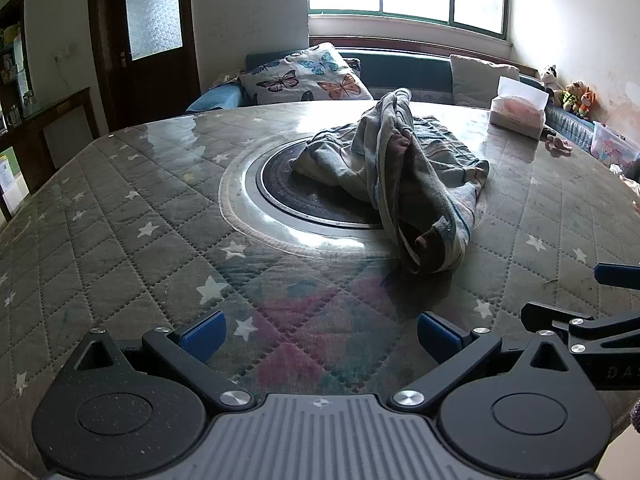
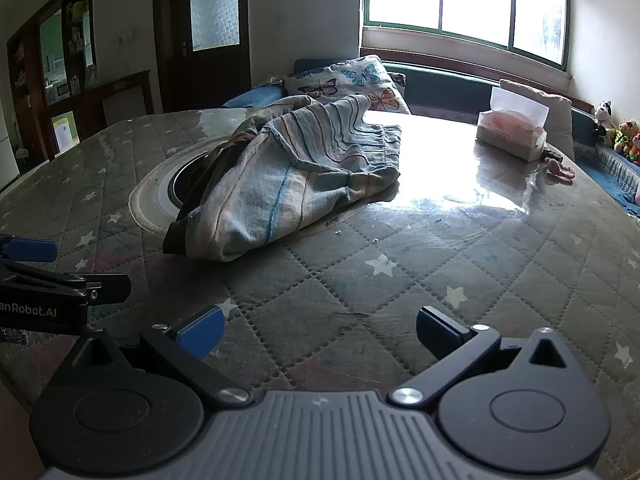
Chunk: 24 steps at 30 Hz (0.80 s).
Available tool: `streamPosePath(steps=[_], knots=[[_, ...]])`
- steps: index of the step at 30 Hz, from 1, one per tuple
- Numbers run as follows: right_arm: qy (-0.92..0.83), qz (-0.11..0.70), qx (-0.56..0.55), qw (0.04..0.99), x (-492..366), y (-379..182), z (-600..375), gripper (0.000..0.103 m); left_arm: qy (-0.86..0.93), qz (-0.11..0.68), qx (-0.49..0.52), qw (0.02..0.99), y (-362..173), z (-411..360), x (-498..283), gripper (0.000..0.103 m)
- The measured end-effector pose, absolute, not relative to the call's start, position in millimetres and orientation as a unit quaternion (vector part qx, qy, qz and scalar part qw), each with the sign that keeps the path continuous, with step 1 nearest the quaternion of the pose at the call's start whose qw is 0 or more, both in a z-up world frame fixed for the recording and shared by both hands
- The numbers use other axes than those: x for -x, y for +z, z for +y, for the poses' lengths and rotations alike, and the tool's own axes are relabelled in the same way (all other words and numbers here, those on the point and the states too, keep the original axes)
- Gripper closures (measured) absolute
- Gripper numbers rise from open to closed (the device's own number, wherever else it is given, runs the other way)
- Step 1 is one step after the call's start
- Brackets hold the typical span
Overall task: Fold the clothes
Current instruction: 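Move both grippers toward the crumpled blue striped T-shirt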
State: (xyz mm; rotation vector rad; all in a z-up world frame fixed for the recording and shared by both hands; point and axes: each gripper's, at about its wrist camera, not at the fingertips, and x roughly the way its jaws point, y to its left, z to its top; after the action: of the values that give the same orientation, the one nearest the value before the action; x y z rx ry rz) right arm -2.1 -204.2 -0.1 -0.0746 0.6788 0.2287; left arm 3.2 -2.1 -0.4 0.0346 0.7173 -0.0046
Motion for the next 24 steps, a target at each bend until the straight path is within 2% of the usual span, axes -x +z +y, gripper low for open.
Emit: streamPosePath(steps=[24], knots=[[0.122, 0.339, 0.046, 0.932, -13.0, -0.6, -195.8, 0.0, -0.011, 0.352, -0.027, 0.935, 2.5, -4.0, -18.3, 0.0]])
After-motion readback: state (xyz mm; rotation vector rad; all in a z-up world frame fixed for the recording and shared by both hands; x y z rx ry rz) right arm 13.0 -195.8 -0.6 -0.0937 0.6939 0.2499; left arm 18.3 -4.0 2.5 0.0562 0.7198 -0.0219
